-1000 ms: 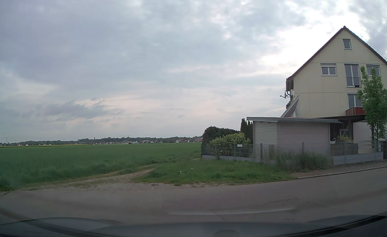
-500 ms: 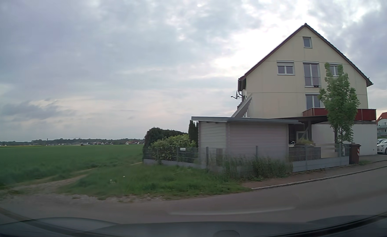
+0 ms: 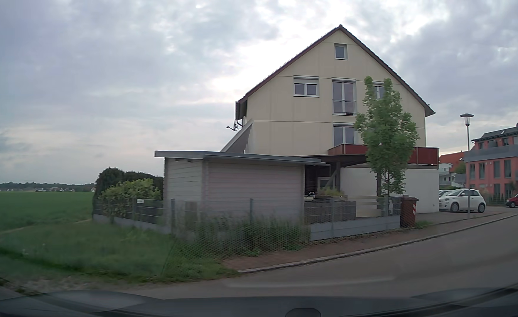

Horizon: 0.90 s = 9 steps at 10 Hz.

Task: Follow the waypoints while adhering to traffic rules and regulations

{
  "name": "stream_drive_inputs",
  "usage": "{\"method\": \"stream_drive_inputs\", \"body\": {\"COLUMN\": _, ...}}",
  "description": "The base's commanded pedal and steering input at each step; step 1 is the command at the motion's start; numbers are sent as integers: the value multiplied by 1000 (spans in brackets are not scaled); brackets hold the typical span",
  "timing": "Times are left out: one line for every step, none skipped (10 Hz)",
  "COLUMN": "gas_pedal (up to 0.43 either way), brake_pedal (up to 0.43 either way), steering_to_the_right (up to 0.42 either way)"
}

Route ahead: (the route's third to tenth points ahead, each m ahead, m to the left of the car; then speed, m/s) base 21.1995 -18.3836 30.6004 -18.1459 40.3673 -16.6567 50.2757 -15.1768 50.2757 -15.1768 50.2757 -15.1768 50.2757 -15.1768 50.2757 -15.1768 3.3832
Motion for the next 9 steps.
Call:
{"method": "stream_drive_inputs", "body": {"gas_pedal": 79, "brake_pedal": 0, "steering_to_the_right": 576}}
{"method": "stream_drive_inputs", "body": {"gas_pedal": 79, "brake_pedal": 0, "steering_to_the_right": 576}}
{"method": "stream_drive_inputs", "body": {"gas_pedal": 110, "brake_pedal": 0, "steering_to_the_right": 576}}
{"method": "stream_drive_inputs", "body": {"gas_pedal": 110, "brake_pedal": 0, "steering_to_the_right": 575}}
{"method": "stream_drive_inputs", "body": {"gas_pedal": 110, "brake_pedal": 0, "steering_to_the_right": 575}}
{"method": "stream_drive_inputs", "body": {"gas_pedal": 110, "brake_pedal": 0, "steering_to_the_right": 574}}
{"method": "stream_drive_inputs", "body": {"gas_pedal": 110, "brake_pedal": 0, "steering_to_the_right": 569}}
{"method": "stream_drive_inputs", "body": {"gas_pedal": 110, "brake_pedal": 0, "steering_to_the_right": 557}}
{"method": "stream_drive_inputs", "body": {"gas_pedal": 110, "brake_pedal": 0, "steering_to_the_right": 545}}
